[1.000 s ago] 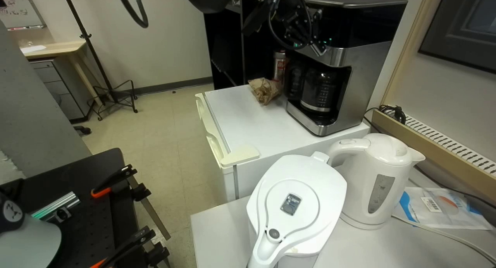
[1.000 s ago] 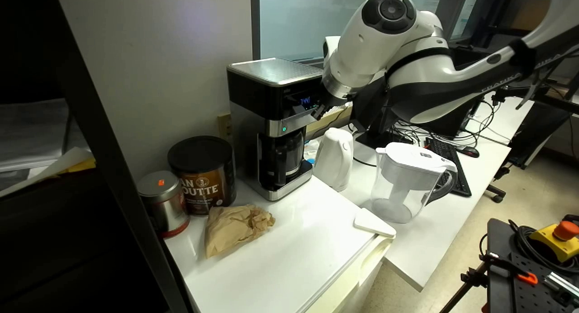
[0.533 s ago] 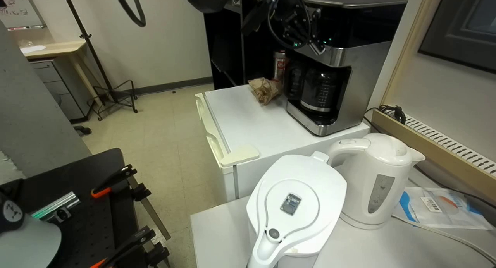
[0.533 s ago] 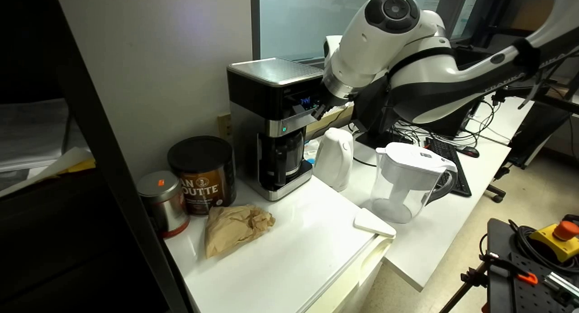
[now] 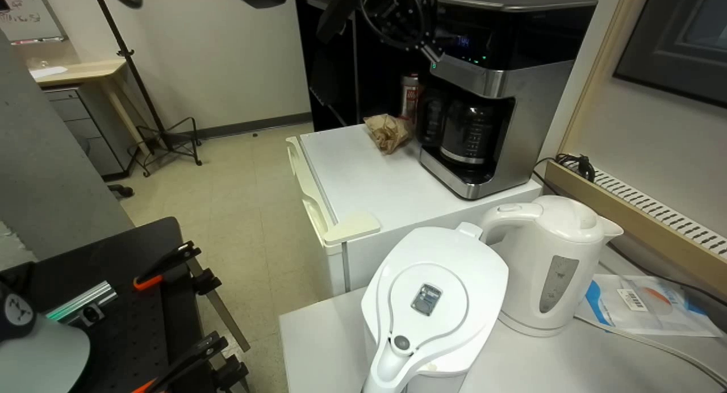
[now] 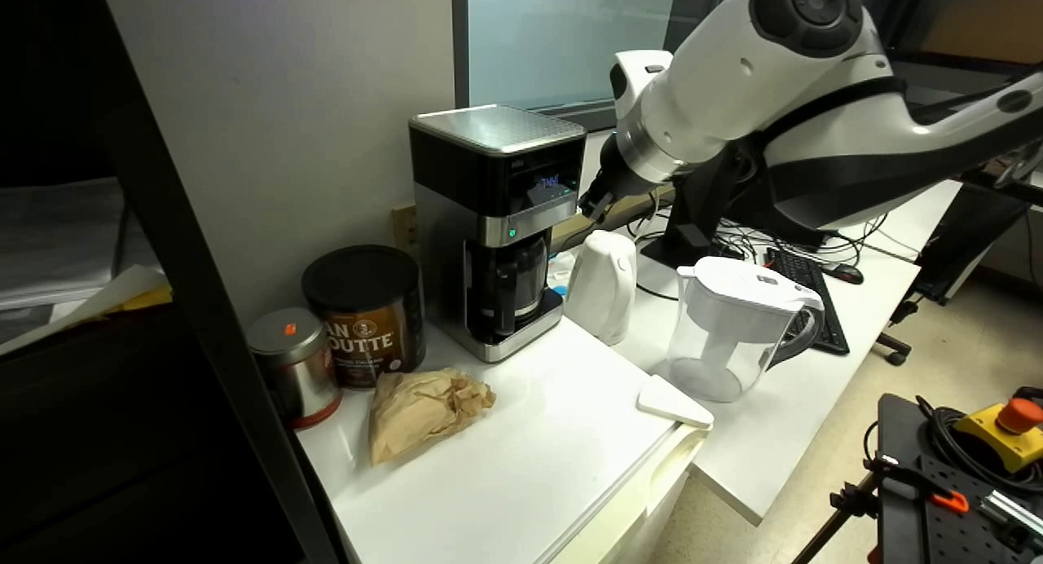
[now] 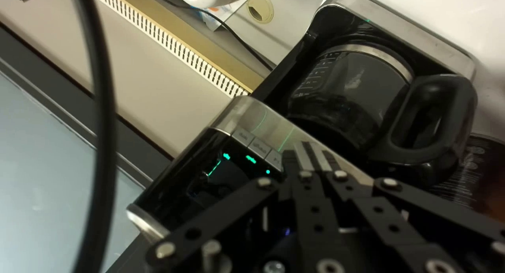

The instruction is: Tap the right side of the coffee machine

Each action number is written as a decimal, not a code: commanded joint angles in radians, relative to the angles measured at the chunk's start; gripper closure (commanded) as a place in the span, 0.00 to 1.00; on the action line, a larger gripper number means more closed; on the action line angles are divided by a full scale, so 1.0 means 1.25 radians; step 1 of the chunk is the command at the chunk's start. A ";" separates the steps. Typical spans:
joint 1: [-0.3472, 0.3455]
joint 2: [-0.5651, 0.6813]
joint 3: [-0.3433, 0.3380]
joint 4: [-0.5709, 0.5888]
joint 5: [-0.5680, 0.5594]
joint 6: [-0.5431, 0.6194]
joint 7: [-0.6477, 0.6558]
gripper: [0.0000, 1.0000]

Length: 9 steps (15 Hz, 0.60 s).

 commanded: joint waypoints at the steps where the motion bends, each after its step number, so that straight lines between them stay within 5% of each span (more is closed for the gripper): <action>1: 0.004 -0.107 0.006 -0.106 -0.063 0.032 -0.015 0.98; 9: 0.002 -0.225 0.014 -0.219 -0.141 0.069 -0.016 0.98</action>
